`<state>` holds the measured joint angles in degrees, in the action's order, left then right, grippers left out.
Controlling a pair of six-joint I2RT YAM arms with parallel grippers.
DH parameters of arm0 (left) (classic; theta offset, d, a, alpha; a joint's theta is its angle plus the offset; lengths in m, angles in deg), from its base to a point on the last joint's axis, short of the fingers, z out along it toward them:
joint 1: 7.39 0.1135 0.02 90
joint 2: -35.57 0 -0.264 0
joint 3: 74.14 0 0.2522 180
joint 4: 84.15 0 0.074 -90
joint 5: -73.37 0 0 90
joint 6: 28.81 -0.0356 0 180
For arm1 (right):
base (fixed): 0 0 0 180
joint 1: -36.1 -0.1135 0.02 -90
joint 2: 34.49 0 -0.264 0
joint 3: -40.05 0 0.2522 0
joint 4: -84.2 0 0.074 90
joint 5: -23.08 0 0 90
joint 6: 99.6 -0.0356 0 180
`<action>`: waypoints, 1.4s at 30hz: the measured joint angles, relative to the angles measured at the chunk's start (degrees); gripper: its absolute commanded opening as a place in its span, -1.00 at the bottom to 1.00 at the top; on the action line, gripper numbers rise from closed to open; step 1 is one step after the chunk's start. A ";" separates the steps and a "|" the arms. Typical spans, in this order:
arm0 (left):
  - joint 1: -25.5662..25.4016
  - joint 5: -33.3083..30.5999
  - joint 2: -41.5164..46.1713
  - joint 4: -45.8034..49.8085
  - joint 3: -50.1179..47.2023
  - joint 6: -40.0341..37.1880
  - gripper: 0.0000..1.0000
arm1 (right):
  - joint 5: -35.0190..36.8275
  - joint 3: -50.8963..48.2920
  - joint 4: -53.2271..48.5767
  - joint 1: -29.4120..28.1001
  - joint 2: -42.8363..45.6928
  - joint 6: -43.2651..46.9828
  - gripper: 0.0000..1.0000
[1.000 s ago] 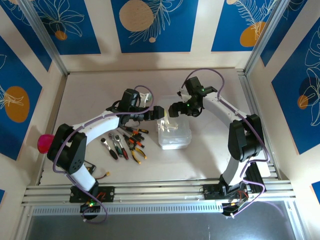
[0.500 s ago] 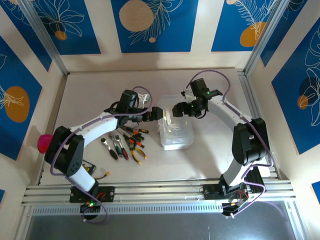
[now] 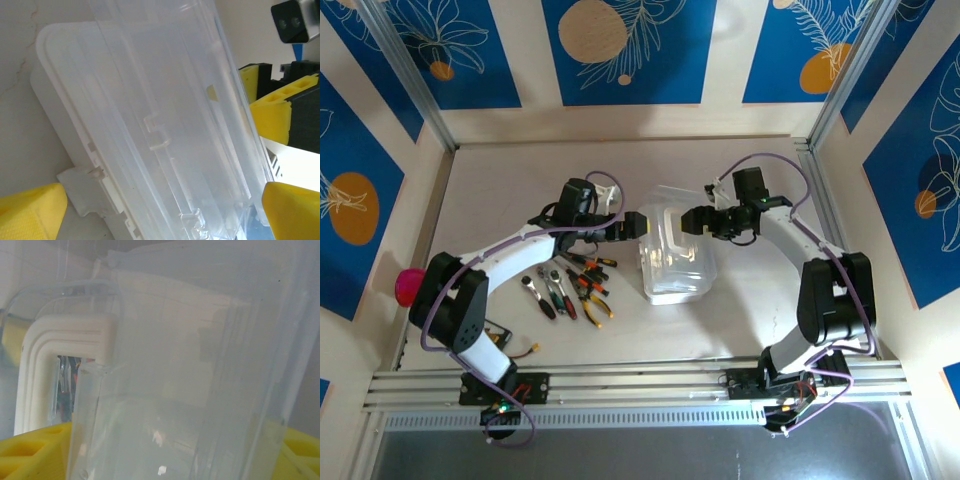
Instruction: Pack the tool kit
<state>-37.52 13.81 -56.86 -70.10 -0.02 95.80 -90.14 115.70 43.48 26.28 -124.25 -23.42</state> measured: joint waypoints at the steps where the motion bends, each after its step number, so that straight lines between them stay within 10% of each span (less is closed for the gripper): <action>1: -0.07 0.20 -0.04 -0.31 0.00 0.11 0.99 | -0.50 -0.28 0.44 0.15 0.09 -0.20 0.25; 23: -4.48 5.66 -6.10 -10.56 2.93 3.91 1.00 | -8.31 -4.44 6.40 3.08 1.18 -2.58 0.23; 32: -7.08 6.27 -9.77 -11.87 7.32 5.60 0.99 | -8.52 -4.52 5.66 3.45 1.99 -2.71 0.95; 42: -8.46 7.26 -11.28 -11.89 12.22 7.08 0.99 | 0.24 -1.73 -2.12 6.05 10.56 1.03 0.98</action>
<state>-45.98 21.06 -68.14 -81.99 12.19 102.88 -89.90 113.97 41.36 32.33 -113.69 -22.39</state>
